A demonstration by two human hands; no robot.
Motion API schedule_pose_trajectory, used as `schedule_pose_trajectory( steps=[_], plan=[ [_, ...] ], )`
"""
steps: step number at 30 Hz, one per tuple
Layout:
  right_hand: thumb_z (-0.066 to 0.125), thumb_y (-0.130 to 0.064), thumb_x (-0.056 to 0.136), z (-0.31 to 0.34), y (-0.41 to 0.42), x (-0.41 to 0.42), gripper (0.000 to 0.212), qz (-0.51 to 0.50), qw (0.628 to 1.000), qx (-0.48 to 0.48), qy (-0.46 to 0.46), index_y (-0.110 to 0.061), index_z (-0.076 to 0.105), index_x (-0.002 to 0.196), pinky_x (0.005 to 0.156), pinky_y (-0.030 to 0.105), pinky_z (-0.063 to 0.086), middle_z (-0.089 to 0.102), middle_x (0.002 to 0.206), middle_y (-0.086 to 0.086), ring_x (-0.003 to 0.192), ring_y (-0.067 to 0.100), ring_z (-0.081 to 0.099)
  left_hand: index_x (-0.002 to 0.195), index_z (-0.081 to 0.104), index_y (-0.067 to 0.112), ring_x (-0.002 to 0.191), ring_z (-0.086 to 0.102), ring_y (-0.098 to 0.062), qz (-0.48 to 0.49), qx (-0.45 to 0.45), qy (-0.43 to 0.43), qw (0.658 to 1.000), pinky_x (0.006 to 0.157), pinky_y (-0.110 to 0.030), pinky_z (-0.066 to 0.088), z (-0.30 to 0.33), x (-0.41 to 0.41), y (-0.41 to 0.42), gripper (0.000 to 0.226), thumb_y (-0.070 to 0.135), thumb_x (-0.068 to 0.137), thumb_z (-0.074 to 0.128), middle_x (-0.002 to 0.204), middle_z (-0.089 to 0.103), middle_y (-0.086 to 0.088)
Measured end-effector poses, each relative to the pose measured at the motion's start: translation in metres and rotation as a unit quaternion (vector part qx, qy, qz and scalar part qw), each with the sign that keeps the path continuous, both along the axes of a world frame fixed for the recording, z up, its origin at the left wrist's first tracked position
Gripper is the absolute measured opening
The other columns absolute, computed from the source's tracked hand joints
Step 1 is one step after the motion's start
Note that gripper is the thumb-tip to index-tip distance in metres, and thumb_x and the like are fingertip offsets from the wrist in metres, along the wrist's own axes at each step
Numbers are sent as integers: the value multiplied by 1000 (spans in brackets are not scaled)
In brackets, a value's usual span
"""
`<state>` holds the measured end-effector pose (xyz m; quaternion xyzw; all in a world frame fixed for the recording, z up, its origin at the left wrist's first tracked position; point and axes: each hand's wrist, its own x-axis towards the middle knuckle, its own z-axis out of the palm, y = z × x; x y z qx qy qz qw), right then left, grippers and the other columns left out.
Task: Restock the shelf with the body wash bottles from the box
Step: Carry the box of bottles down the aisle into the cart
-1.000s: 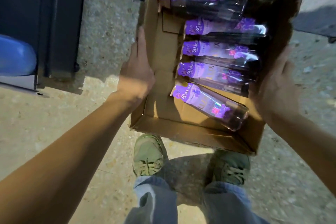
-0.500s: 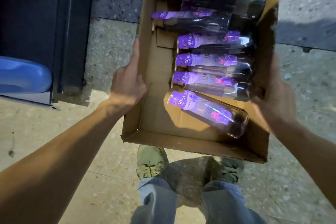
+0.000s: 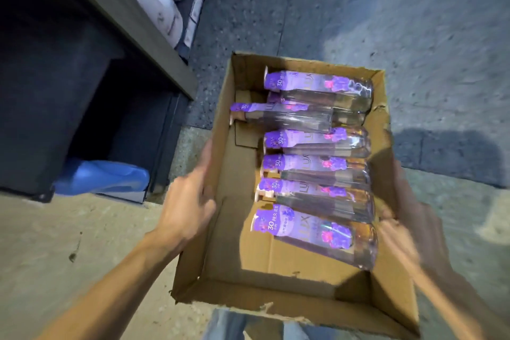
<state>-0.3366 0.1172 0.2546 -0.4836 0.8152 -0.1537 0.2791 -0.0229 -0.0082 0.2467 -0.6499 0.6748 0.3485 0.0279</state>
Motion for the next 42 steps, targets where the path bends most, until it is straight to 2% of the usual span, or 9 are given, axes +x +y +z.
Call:
schedule_pose_trajectory(
  steps=[6, 11, 17, 21, 26, 30, 35, 40, 42],
  plan=[
    [41, -21, 81, 165, -37, -40, 57, -41, 998, 30, 23, -5, 46, 135, 62, 38, 36, 65, 88, 26, 80, 43, 60, 152, 1, 50, 57, 53, -34, -16, -44, 8, 999, 60, -40, 51, 178, -44, -38, 103, 0, 77, 52, 61, 55, -13],
    [59, -19, 83, 294, -55, -65, 84, -49, 998, -22, 16, -49, 12, 146, 76, 49, 53, 67, 90, 19, 82, 40, 64, 152, 3, 50, 51, 46, -30, -21, -98, 53, 994, 54, -39, 45, 304, -72, -52, 105, -1, 73, 51, 54, 51, -12],
    [51, 2, 79, 435, -53, -91, 92, -32, 997, -71, 25, -40, 12, 151, 52, 40, 53, 63, 70, 5, 56, 21, 59, 140, 8, 72, 59, 59, -39, -18, -161, 115, 980, 56, -42, 55, 437, -93, -56, 110, -4, 69, 47, 83, 71, -23],
    [49, 4, 73, 504, -43, -108, 93, -38, 994, -95, 45, -34, 17, 152, 43, 27, 29, 44, 56, 1, 47, 18, 39, 135, 9, 76, 72, 65, -38, -55, -228, 136, 963, 64, -40, 55, 512, -111, -55, 110, -2, 68, 48, 104, 68, -29],
    [51, -1, 77, 556, -51, -131, 86, -40, 989, -137, 31, -35, 22, 151, 41, 20, 27, 57, 80, -1, 54, 16, 44, 140, 16, 65, 102, 67, -38, -88, -258, 111, 956, 79, -46, 57, 554, -141, -85, 107, -6, 69, 53, 115, 70, -23],
    [51, -3, 79, 578, -71, -151, 80, -43, 988, -148, 31, -35, 28, 148, 34, 14, 27, 48, 65, -10, 47, 8, 38, 150, 27, 45, 104, 66, -37, -85, -248, 101, 960, 77, -44, 57, 566, -171, -121, 98, -6, 70, 52, 120, 69, -21],
    [55, -11, 77, 580, -127, -191, 80, -68, 987, -142, 34, -44, 30, 145, 37, 12, 34, 51, 66, -14, 49, 3, 42, 139, 16, 70, 99, 69, -26, -122, -229, 134, 957, 78, -42, 58, 555, -208, -188, 104, 10, 58, 42, 114, 74, -5],
    [52, -18, 75, 584, -212, -235, 85, -81, 988, -127, 34, -58, 17, 142, 66, 15, 44, 68, 112, -7, 89, 12, 63, 129, 9, 81, 94, 69, -21, -150, -233, 182, 943, 75, -22, 53, 553, -255, -279, 107, 2, 65, 44, 106, 76, 7],
    [48, -9, 74, 587, -251, -259, 89, -78, 989, -118, 45, -57, 19, 142, 57, 12, 42, 71, 107, -4, 72, 9, 59, 131, 6, 80, 100, 68, -22, -152, -224, 189, 944, 85, -29, 54, 560, -276, -319, 108, 1, 66, 43, 106, 75, 6]
  ],
)
